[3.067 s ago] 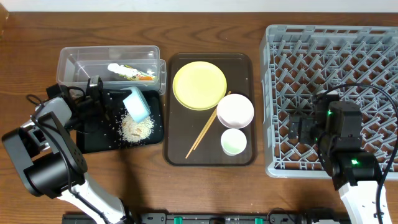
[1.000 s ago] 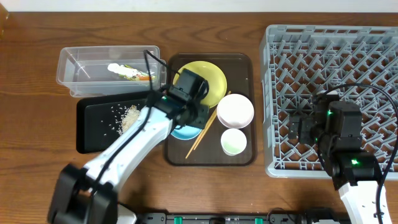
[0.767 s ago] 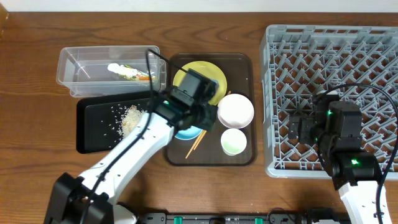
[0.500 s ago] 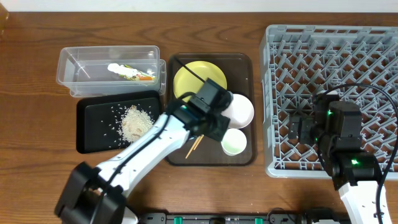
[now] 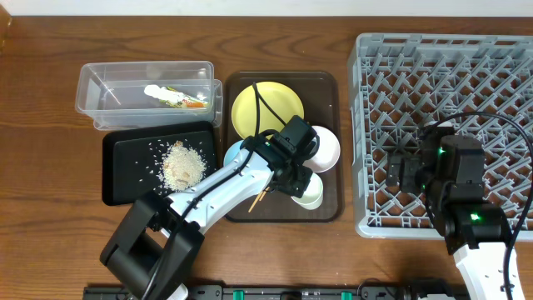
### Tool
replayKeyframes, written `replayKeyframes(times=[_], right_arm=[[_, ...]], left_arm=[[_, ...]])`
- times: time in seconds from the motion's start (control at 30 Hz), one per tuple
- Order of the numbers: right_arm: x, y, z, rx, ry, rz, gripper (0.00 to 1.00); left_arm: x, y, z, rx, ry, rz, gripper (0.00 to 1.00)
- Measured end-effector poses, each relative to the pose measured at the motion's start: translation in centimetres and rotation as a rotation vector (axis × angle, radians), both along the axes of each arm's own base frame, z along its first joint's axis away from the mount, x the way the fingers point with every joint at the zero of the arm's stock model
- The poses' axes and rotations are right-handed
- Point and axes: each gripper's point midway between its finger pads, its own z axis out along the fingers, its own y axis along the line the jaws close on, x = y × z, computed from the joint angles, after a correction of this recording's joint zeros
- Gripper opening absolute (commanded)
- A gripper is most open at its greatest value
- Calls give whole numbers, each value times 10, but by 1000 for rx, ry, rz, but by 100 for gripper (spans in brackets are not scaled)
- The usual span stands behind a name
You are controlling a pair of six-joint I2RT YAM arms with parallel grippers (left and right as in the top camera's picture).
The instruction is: Sort waste into correct bins and load items into the dishwasher rack
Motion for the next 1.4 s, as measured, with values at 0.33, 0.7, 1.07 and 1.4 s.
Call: replayKeyframes(times=[0.33,0.7,1.07,1.4], right_arm=[[21,7,23,28,-126,24,99],[35,95,25,379,-129,430,99],[33,158,36,670,-200,881,99],[34,170,60,739,-310,1026,91]], left_arm=[[35,33,60,-175,-48,145,6],[134,45,157,-841,-97,312,6],[95,5,148,-1035,365,210,6],[70,-18,154,-1041,449,129,6]])
